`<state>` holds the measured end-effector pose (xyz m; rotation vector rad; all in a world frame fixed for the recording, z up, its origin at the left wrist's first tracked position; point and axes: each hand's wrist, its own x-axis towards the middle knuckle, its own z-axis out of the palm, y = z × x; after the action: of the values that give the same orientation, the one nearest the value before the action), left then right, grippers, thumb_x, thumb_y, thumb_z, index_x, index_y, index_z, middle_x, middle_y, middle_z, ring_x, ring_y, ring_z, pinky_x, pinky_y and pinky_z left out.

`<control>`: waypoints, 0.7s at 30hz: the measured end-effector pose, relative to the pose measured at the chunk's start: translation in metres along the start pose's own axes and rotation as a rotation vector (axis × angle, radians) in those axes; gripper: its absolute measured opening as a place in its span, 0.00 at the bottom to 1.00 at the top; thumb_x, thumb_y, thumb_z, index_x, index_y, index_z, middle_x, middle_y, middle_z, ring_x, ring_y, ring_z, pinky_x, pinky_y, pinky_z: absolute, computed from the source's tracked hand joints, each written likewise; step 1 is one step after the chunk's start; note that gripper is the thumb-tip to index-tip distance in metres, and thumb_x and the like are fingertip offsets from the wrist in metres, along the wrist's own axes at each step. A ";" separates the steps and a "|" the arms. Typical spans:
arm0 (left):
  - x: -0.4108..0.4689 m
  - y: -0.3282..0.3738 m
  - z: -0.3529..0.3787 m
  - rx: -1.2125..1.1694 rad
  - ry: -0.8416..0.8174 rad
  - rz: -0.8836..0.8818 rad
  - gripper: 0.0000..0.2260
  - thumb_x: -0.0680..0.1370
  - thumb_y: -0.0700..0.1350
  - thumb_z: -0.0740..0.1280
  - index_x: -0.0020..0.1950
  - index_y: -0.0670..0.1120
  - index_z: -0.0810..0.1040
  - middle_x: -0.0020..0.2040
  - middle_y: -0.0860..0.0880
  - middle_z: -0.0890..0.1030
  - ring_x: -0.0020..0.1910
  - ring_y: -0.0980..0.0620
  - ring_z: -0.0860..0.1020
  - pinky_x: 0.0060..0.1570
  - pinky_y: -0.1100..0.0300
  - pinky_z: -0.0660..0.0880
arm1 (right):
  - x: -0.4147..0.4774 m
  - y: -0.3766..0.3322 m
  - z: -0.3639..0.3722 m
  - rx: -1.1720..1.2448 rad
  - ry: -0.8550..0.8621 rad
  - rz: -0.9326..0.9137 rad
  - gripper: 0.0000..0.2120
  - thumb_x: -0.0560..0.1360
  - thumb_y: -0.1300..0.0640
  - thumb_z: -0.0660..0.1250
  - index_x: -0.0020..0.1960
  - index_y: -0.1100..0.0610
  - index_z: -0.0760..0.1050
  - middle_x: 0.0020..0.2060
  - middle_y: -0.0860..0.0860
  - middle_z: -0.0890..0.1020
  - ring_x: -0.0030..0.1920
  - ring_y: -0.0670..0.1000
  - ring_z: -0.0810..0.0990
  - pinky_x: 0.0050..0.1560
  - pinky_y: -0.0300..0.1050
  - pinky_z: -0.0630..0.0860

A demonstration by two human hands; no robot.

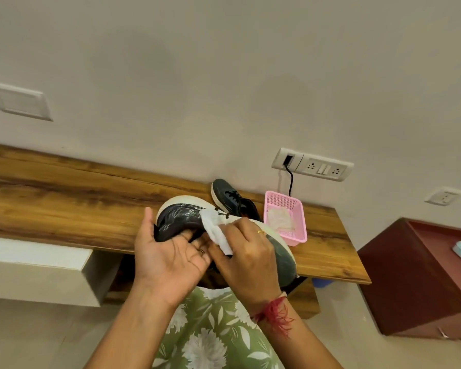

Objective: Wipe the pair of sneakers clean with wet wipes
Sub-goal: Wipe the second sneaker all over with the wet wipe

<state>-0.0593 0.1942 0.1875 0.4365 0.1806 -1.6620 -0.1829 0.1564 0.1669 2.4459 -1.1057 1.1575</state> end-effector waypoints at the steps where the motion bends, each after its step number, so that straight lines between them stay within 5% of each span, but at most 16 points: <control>1: 0.000 0.000 0.002 0.031 0.013 0.032 0.38 0.71 0.67 0.62 0.63 0.35 0.74 0.57 0.36 0.80 0.58 0.41 0.80 0.61 0.50 0.72 | -0.002 -0.001 0.001 -0.001 -0.001 -0.015 0.07 0.69 0.55 0.68 0.41 0.60 0.78 0.36 0.54 0.77 0.33 0.52 0.75 0.29 0.42 0.72; 5: 0.005 0.001 0.005 0.268 0.127 0.120 0.23 0.73 0.56 0.67 0.57 0.37 0.77 0.45 0.42 0.84 0.41 0.49 0.84 0.45 0.57 0.81 | -0.011 -0.006 0.008 0.044 -0.035 -0.041 0.08 0.71 0.57 0.65 0.42 0.61 0.79 0.37 0.54 0.78 0.34 0.52 0.77 0.30 0.45 0.74; 9: 0.006 0.005 -0.003 0.203 0.198 0.077 0.17 0.80 0.50 0.60 0.54 0.35 0.76 0.37 0.40 0.83 0.32 0.48 0.83 0.32 0.59 0.80 | -0.011 -0.007 0.007 0.271 -0.119 -0.041 0.09 0.72 0.57 0.66 0.48 0.60 0.80 0.42 0.53 0.79 0.42 0.50 0.79 0.40 0.43 0.77; 13: 0.005 0.011 -0.012 0.096 0.189 0.092 0.18 0.80 0.50 0.58 0.59 0.37 0.75 0.42 0.38 0.84 0.38 0.45 0.84 0.40 0.52 0.82 | -0.001 -0.002 -0.014 0.701 -0.045 0.391 0.10 0.72 0.60 0.67 0.52 0.56 0.81 0.46 0.49 0.82 0.47 0.44 0.79 0.45 0.37 0.76; 16: 0.001 0.012 -0.009 0.039 0.156 0.073 0.19 0.79 0.53 0.59 0.56 0.36 0.75 0.41 0.38 0.83 0.37 0.44 0.84 0.34 0.51 0.81 | 0.007 0.025 -0.028 0.894 0.145 0.832 0.06 0.71 0.54 0.70 0.48 0.49 0.81 0.40 0.49 0.83 0.42 0.51 0.80 0.39 0.49 0.78; 18: 0.000 0.010 -0.006 0.034 0.137 0.062 0.25 0.77 0.58 0.60 0.57 0.36 0.75 0.47 0.37 0.83 0.44 0.42 0.83 0.38 0.46 0.82 | 0.008 0.046 -0.036 0.853 0.228 0.919 0.07 0.71 0.54 0.69 0.48 0.52 0.81 0.40 0.51 0.83 0.42 0.55 0.81 0.40 0.52 0.79; 21: -0.001 0.005 -0.001 0.019 0.147 0.076 0.29 0.76 0.62 0.60 0.59 0.36 0.75 0.52 0.36 0.82 0.54 0.41 0.80 0.50 0.47 0.79 | -0.001 0.062 -0.042 0.626 0.266 0.855 0.08 0.74 0.60 0.69 0.52 0.60 0.80 0.43 0.55 0.82 0.44 0.53 0.80 0.38 0.41 0.77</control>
<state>-0.0536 0.1946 0.1874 0.5737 0.2540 -1.5591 -0.2512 0.1341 0.1868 2.0647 -2.0199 2.2834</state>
